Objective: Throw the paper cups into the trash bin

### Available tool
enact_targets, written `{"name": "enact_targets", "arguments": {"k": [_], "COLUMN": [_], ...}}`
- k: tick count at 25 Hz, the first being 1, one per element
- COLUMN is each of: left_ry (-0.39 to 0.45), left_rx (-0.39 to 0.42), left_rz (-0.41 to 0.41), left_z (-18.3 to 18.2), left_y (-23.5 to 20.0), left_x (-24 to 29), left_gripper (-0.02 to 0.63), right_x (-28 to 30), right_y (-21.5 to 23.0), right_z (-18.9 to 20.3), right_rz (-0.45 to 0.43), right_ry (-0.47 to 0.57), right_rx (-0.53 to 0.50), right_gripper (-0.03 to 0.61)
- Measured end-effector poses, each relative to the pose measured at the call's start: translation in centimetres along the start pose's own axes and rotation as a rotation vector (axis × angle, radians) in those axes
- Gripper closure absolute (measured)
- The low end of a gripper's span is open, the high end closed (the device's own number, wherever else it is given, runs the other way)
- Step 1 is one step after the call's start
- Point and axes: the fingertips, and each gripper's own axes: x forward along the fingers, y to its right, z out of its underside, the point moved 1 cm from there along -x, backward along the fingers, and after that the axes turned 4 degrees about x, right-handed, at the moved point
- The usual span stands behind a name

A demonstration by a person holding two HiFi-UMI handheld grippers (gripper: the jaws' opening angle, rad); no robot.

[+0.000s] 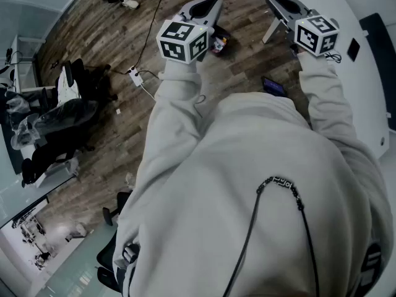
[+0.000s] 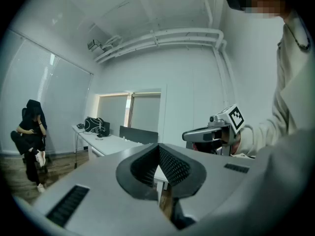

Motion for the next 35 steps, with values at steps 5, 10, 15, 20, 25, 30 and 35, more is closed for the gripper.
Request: {"name": "enact_targets", "arguments": {"k": [5, 10, 15, 20, 25, 30, 35], "left_ry": [0.002, 0.002, -0.003, -0.021, -0.026, -0.03, -0.028], "left_rx": [0.006, -0.003, -0.002, 0.001, 0.004, 0.013, 0.018], "left_rz": [-0.012, -0.017, -0.017, -0.031, -0.053, -0.006, 0.074], "left_z": [-0.3, 0.0, 0.3, 0.4, 0.9, 0.9, 0.9], "left_y": [-0.3, -0.3, 0.2, 0.1, -0.1, 0.7, 2.6], "left_x": [0.2, 0.2, 0.1, -0.1, -0.6, -0.8, 0.9], "left_gripper": [0.618, 0.618, 0.618, 0.618, 0.618, 0.618, 0.618], "right_x": [0.1, 0.0, 0.0, 0.2, 0.5, 0.1, -2.3], "right_y": [0.1, 0.1, 0.3, 0.5, 0.1, -0.5, 0.0], "right_z": [-0.3, 0.1, 0.6, 1.1, 2.0, 2.3, 3.2], "right_rz": [-0.001, -0.007, -0.016, -0.025, -0.04, -0.04, 0.012], "right_ry": [0.003, -0.005, 0.002, 0.004, -0.015, -0.012, -0.014], "right_rx": [-0.009, -0.001, 0.026, 0.046, 0.054, 0.046, 0.058], "right_gripper": [0.56, 0.56, 0.559, 0.558, 0.558, 0.558, 0.558]}}
